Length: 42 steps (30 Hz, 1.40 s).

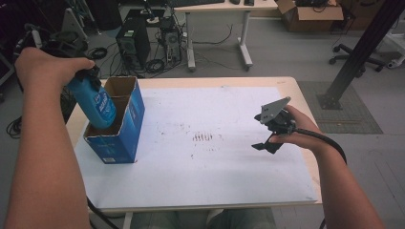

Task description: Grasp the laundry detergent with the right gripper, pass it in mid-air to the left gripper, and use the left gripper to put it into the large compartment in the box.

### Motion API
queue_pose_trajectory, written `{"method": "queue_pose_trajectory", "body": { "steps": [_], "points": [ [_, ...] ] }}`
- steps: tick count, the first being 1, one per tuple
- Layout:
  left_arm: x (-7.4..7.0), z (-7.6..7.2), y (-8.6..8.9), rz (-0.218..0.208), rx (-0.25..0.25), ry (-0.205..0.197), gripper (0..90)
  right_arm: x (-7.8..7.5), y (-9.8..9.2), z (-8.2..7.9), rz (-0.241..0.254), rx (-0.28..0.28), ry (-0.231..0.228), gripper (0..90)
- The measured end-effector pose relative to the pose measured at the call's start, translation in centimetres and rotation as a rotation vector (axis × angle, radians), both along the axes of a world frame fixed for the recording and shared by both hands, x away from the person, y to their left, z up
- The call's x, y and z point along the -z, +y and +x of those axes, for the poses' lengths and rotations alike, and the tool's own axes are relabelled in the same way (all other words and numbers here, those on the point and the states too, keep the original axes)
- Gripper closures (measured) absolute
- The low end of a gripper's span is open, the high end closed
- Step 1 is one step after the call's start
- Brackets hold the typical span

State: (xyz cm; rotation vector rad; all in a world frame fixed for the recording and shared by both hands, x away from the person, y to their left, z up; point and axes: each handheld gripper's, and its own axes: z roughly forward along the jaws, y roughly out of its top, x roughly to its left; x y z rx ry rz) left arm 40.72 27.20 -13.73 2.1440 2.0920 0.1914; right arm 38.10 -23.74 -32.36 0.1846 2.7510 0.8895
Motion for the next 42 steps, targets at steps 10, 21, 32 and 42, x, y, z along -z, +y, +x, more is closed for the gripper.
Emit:
{"method": "queue_pose_trajectory", "body": {
  "steps": [10,21,32,42],
  "points": [
    [3.3,0.6,-0.2,-0.004,0.015,0.027,38.1,-0.1,-0.3,-0.2,0.005,0.005,-0.006,2.1],
    [6.7,0.8,-0.3,0.024,0.021,0.044,38.1,-0.2,-0.4,-0.4,0.02,0.003,-0.003,2.2],
    [8.9,1.2,-0.4,0.034,0.029,0.063,38.1,-0.3,-0.5,-0.4,0.015,0.002,0.0,2.2],
    [10.9,1.6,-0.7,0.041,0.036,0.073,38.1,0.0,-0.8,-0.2,0.014,0.009,0.009,2.2]
  ]
}}
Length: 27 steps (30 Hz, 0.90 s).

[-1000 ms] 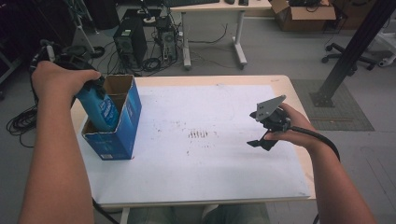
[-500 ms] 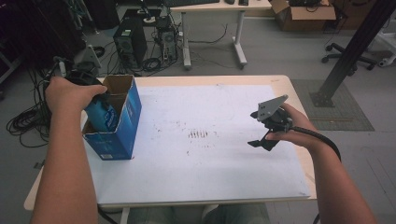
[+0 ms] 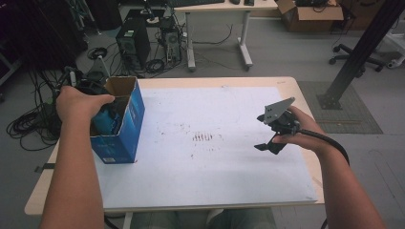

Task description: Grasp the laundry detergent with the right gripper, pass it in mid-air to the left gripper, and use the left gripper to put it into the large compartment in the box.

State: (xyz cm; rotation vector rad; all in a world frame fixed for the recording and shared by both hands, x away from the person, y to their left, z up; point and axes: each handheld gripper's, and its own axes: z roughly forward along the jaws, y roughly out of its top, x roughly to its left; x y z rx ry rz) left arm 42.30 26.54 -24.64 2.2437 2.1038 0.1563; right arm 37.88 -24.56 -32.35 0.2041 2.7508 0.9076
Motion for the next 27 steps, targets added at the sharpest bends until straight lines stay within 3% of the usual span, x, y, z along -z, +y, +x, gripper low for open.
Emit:
{"method": "queue_pose_trajectory", "body": {
  "steps": [27],
  "points": [
    [3.6,0.3,-0.2,0.014,0.001,0.018,38.1,0.7,0.2,-0.1,0.012,-0.003,0.006,2.2]
  ]
}}
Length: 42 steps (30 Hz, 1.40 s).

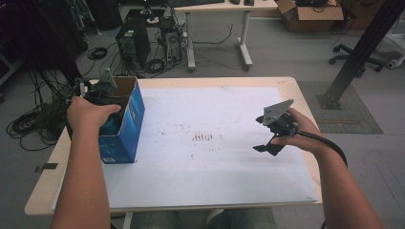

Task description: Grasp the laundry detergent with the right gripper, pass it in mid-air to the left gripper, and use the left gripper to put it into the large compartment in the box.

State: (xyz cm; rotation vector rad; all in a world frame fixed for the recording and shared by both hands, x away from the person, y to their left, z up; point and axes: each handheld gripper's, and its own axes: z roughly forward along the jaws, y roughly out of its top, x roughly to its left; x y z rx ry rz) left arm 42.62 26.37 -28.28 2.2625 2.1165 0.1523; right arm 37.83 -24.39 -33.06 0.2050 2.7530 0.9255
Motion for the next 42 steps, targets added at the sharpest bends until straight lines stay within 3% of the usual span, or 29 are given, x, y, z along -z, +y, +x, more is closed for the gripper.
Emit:
{"method": "queue_pose_trajectory", "body": {
  "steps": [29,42],
  "points": [
    [0.47,-0.05,-0.08,0.01,0.013,-0.018,37.6,0.21,0.07,-0.06,0.005,0.004,0.003,2.2],
    [-0.18,-0.17,-0.13,0.008,-0.007,-0.017,32.8,0.27,0.19,-0.1,0.012,0.001,0.001,2.2]
  ]
}}
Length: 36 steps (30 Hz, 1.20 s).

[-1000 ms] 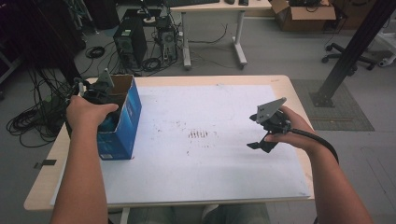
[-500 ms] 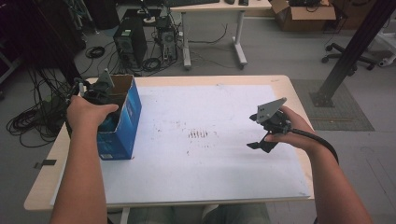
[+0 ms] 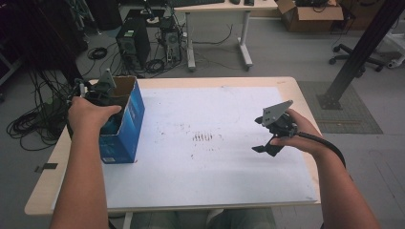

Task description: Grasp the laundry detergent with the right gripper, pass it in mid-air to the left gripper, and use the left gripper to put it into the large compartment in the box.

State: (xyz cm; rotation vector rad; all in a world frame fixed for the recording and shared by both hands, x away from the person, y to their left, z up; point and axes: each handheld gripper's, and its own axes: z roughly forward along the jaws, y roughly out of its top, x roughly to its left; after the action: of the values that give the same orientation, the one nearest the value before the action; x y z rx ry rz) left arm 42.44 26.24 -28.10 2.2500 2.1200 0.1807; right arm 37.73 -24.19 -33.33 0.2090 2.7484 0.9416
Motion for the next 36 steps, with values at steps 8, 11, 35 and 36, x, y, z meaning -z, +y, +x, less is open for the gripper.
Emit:
{"method": "queue_pose_trajectory", "body": {
  "steps": [8,11,35,36],
  "points": [
    [-0.5,-0.2,-0.1,0.008,-0.01,-0.011,33.1,0.0,-0.2,-0.1,0.003,0.004,-0.001,2.2],
    [-0.8,-0.3,-0.3,0.019,-0.005,-0.016,31.7,-0.1,-0.4,-0.2,0.008,0.004,-0.005,2.2],
    [-4.1,-1.4,-0.7,0.046,-0.022,-0.066,23.4,-0.9,-0.8,-0.8,0.021,-0.001,-0.025,2.2],
    [-4.2,-1.4,-0.7,0.043,-0.022,-0.062,22.9,-1.0,-0.8,-0.8,0.024,-0.003,-0.028,2.2]
  ]
}}
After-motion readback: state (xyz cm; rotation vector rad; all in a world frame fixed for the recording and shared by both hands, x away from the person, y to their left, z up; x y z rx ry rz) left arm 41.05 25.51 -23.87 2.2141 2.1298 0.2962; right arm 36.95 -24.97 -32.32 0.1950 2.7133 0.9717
